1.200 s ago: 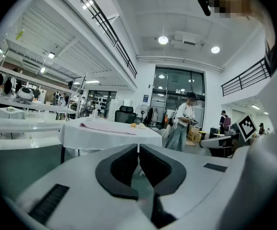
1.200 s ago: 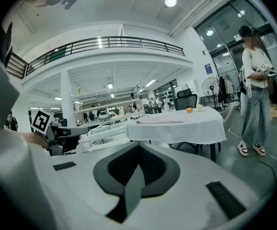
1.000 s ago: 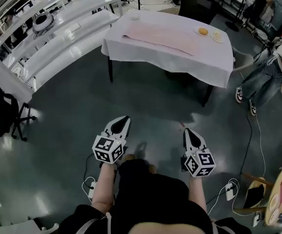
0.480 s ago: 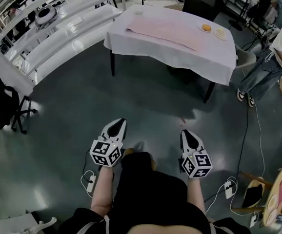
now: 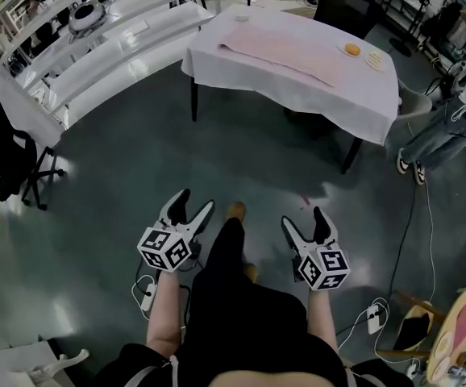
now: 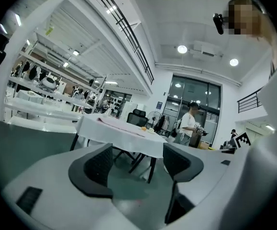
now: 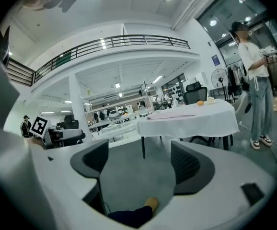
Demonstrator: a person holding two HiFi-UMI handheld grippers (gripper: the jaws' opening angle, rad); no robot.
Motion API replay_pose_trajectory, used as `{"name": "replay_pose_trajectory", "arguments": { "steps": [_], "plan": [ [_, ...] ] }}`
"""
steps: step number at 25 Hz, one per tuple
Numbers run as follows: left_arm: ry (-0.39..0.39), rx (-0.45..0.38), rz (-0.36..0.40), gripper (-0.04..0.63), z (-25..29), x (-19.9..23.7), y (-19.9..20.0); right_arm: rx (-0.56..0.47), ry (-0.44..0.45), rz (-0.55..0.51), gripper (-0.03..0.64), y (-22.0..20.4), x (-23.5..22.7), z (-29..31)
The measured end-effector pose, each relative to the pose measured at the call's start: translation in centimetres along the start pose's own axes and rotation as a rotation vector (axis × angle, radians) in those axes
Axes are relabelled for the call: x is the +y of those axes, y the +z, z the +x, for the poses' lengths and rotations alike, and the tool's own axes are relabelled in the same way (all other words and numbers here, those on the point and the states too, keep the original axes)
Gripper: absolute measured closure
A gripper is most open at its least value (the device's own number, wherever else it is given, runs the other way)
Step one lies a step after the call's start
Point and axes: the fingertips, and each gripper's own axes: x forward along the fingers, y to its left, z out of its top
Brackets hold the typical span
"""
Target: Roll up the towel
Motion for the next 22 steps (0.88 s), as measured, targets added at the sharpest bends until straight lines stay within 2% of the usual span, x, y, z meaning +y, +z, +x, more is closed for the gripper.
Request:
{"name": "replay_pose_trajectory", "arguments": {
  "steps": [4, 8, 11, 22],
  "plan": [
    [-0.056, -0.009, -0.028, 0.259, 1.5, -0.3, 1.3, 0.007, -0.011, 0.010, 0.199, 0.6, -1.3, 0.8],
    [-0.070, 0.034, 0.020, 0.259, 4.2, 0.3, 1.1, 0.026, -0.015, 0.009, 0.199, 0.5, -2.8, 2.9],
    [-0.069, 0.049, 0.024, 0.259, 6.8, 1.3, 1.3, 0.029, -0.016, 0.012, 0.199, 1.3, -4.0, 5.3],
    [-0.081, 0.046, 0.071, 0.259, 18.5, 7.2, 7.5, 0.001, -0.031, -0.028, 0.199, 9.2, -8.5, 18.1]
  ]
}}
